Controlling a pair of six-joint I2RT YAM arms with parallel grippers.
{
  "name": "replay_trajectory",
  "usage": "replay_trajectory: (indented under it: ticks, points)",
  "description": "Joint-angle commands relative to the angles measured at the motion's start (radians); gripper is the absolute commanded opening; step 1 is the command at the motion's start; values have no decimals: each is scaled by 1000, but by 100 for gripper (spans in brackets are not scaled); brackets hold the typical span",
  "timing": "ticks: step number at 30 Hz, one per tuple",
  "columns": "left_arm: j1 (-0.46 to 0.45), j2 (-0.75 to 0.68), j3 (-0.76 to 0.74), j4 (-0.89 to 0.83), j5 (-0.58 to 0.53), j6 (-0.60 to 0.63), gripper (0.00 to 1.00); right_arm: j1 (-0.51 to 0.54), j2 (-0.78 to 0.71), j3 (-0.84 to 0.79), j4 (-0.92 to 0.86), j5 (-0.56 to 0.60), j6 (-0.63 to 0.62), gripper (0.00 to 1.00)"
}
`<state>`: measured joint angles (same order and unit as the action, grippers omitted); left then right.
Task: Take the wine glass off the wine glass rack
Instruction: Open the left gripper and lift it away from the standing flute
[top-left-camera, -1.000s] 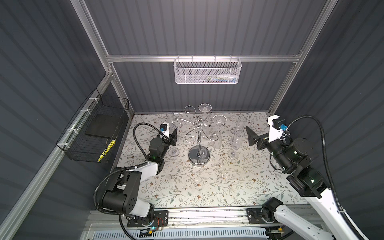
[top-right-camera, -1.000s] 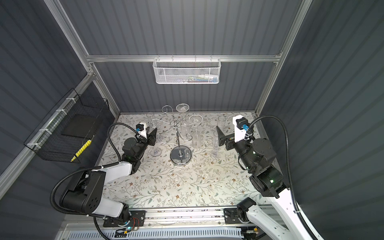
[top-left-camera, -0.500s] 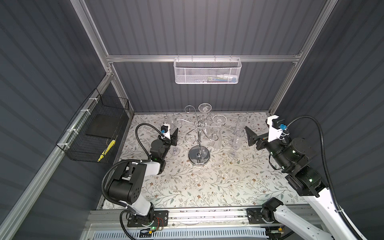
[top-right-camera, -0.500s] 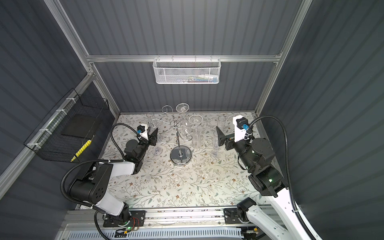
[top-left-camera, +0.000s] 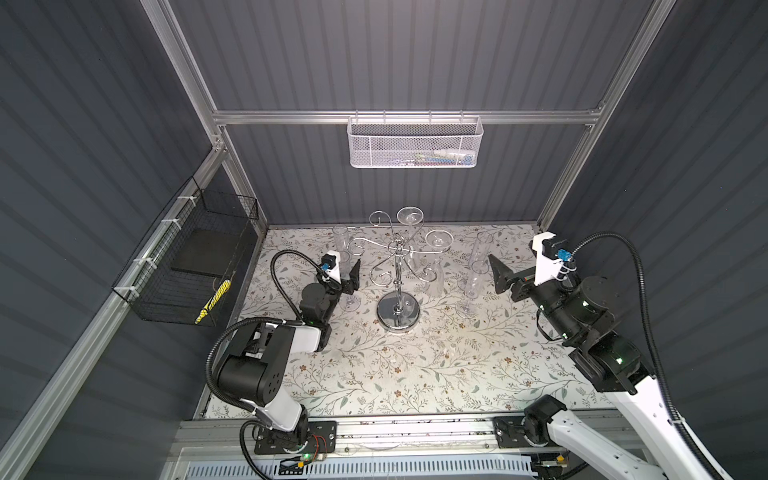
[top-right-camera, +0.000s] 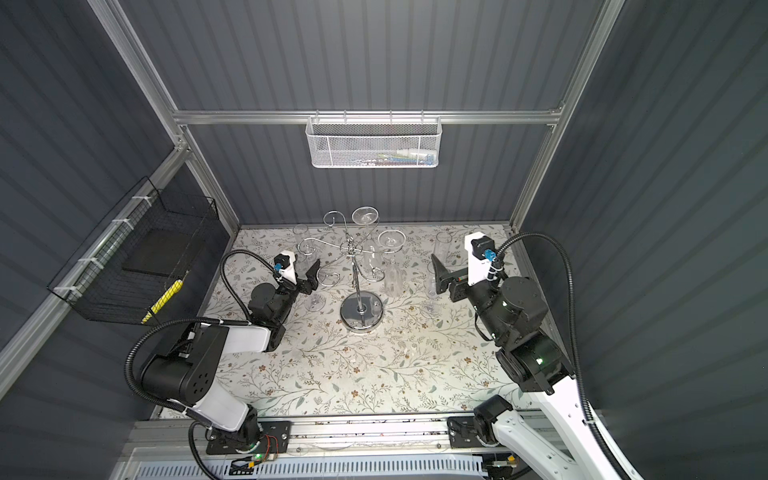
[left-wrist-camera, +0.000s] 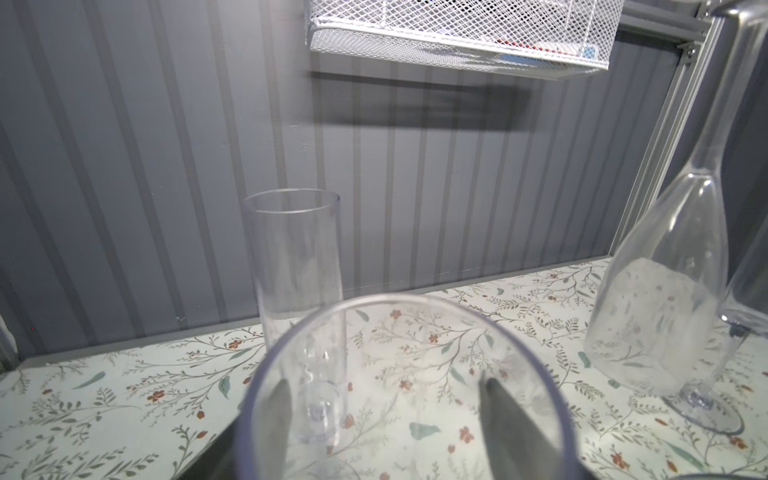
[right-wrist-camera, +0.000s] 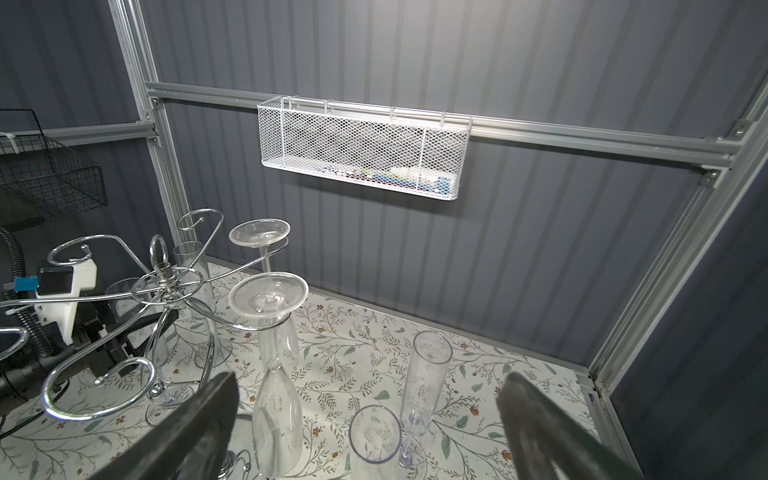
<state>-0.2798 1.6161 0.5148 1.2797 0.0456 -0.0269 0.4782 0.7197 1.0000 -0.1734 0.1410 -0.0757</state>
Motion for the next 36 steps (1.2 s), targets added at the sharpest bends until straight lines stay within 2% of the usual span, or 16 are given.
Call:
replay_trajectory:
  ticks: [1,2,10,18,24,28,36]
  points:
    - [7,-32,-10,16,-14,13,96,-7,-12,-1,-1,-4,7,99]
    - [7,-47,-11,3,-15,15,100,-7,-12,1,-3,1,10,99]
    - [7,-191,-25,-129,-36,23,100,-12,3,46,-50,51,101,99]
    - [7,-403,-29,-370,-50,13,100,-12,44,107,-137,55,173,99]
    - [7,-581,-11,-617,-84,5,100,-13,63,128,-186,28,234,99]
    - [7,-687,27,-793,-91,-6,100,-13,112,191,-287,-29,307,99]
    - [7,-840,106,-1089,-89,-36,100,-39,165,235,-327,-200,478,99]
